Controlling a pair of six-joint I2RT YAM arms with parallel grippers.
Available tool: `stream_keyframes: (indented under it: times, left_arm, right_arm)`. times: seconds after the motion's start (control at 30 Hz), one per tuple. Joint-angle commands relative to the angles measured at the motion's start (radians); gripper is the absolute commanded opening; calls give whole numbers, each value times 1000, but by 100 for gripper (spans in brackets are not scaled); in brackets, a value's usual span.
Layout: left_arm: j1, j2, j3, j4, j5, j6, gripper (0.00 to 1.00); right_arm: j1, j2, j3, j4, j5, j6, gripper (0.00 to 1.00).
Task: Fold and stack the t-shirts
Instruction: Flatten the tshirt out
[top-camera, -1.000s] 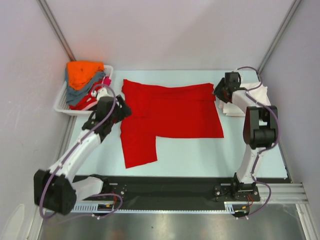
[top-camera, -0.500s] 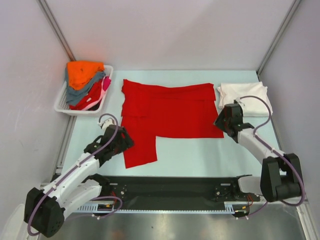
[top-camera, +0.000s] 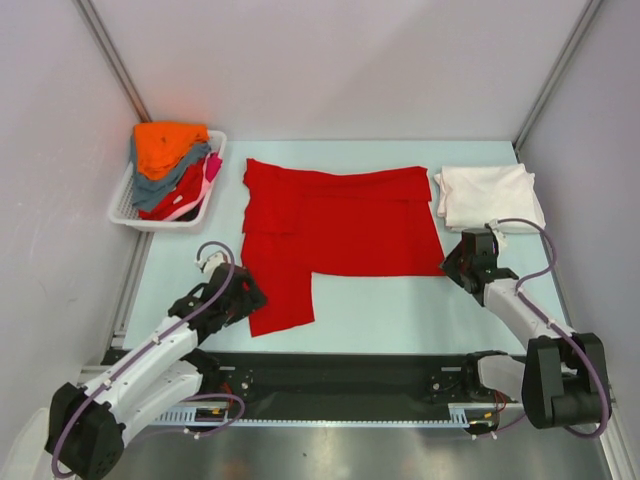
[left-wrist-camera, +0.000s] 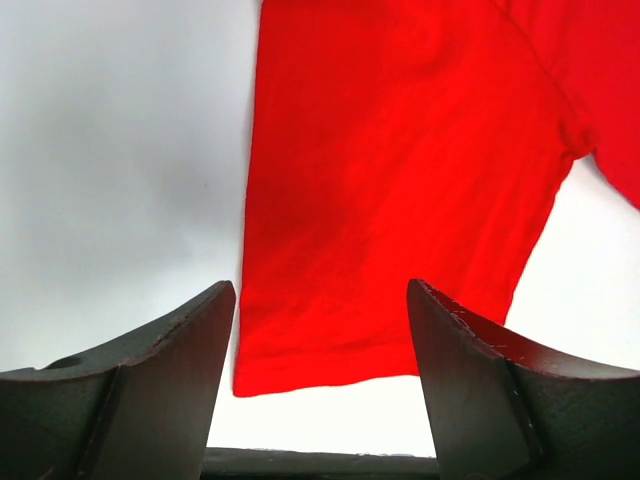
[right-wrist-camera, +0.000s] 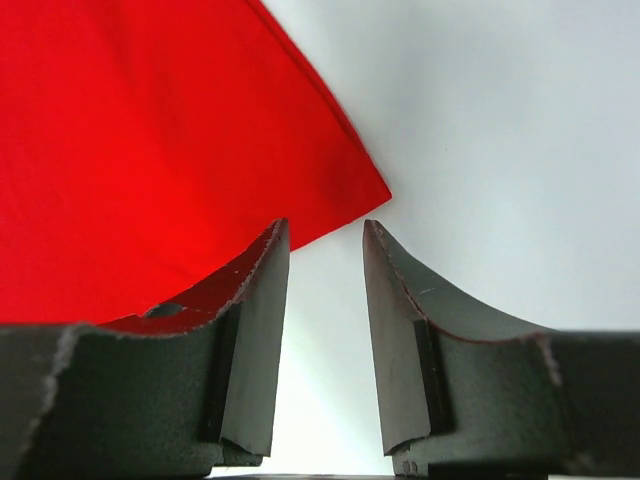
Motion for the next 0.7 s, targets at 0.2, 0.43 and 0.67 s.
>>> stream_keyframes:
  times: [0.2,0.43,0.67]
  left_arm:
    - [-8,-15,-47,25,24,-40,74]
    - [-8,8,-62,31,22,-41,74]
    - [-8,52,-75,54,27,-47,72]
  right_arm:
    - [-34,108,-46,130,-21,50,39]
    - [-37,171,-53,181,-10,51,39]
    - [-34,206,-54,219,-1,53,19]
